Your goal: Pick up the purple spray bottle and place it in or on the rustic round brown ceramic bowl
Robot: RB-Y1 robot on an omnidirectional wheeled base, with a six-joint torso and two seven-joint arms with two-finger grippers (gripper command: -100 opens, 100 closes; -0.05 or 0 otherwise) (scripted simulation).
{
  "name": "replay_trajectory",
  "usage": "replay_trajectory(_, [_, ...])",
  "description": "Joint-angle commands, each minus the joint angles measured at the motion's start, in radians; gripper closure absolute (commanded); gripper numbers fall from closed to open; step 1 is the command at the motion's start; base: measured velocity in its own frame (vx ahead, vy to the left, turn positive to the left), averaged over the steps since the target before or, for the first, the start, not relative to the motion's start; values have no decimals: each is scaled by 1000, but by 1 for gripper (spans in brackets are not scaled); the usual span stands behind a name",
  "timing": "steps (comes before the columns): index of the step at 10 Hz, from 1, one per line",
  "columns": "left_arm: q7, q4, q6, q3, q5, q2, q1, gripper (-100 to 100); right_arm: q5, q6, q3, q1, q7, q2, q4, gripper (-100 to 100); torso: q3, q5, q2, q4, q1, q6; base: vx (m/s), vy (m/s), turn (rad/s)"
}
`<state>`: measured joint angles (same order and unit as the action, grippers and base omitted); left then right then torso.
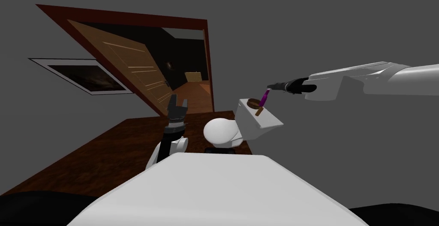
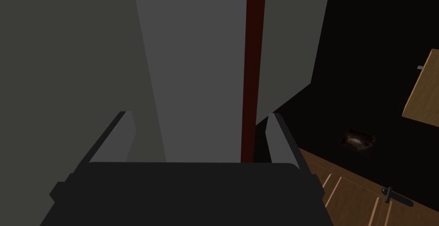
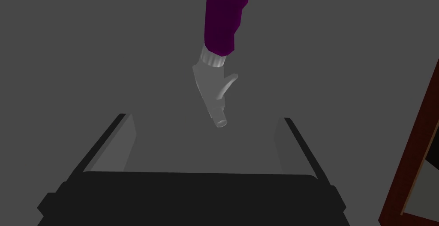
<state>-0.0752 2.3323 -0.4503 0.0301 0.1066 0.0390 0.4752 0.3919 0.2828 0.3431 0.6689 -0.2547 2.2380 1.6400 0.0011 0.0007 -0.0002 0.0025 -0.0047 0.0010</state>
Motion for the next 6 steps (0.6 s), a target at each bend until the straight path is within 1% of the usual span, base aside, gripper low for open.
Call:
replay_trajectory(1, [0, 0, 0, 0, 0, 0, 0, 0, 29, -8, 5, 3, -13, 47, -14, -100, 0, 0, 0, 0, 0, 0, -18, -35, -52])
replay_trajectory(5, [0, 0, 0, 0, 0, 0, 0, 0, 119, -23, -8, -24, -26, 161, -38, -100, 0, 0, 0, 0, 0, 0, -11, -35, -71])
replay_trajectory(6, [0, 0, 0, 0, 0, 0, 0, 0, 105, -20, -9, -24, -22, 142, -32, -100, 0, 0, 0, 0, 1, 0, -2, -13, -9])
